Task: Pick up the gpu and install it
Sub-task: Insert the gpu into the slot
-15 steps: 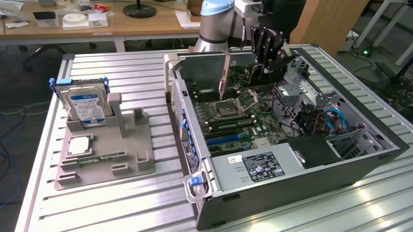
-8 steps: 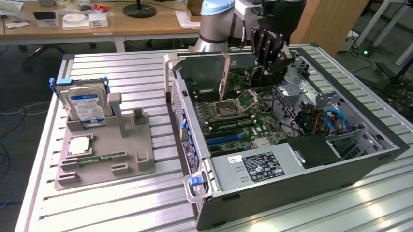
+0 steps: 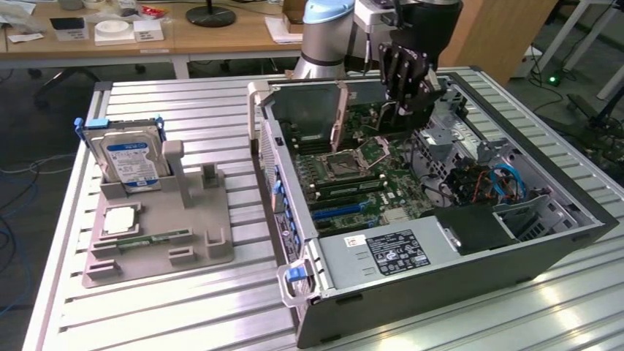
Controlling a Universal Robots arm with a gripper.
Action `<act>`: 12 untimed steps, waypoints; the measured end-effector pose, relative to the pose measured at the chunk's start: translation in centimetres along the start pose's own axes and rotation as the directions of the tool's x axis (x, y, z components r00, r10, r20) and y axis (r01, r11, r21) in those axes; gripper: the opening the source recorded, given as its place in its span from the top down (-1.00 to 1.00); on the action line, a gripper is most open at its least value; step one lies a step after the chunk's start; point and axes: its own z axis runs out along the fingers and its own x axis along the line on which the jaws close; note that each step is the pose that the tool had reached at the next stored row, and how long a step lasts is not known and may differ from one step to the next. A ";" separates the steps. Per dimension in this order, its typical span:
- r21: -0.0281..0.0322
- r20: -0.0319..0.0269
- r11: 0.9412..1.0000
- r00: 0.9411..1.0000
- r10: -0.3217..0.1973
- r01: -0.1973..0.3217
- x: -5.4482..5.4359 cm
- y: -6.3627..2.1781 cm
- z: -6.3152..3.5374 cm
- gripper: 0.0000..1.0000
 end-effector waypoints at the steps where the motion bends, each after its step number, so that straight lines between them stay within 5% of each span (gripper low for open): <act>1: 0.000 0.000 1.000 1.000 0.000 0.000 0.1 0.00 0.04 0.46; 12: 0.000 0.000 1.000 1.000 0.002 -0.002 0.2 0.10 0.41 0.46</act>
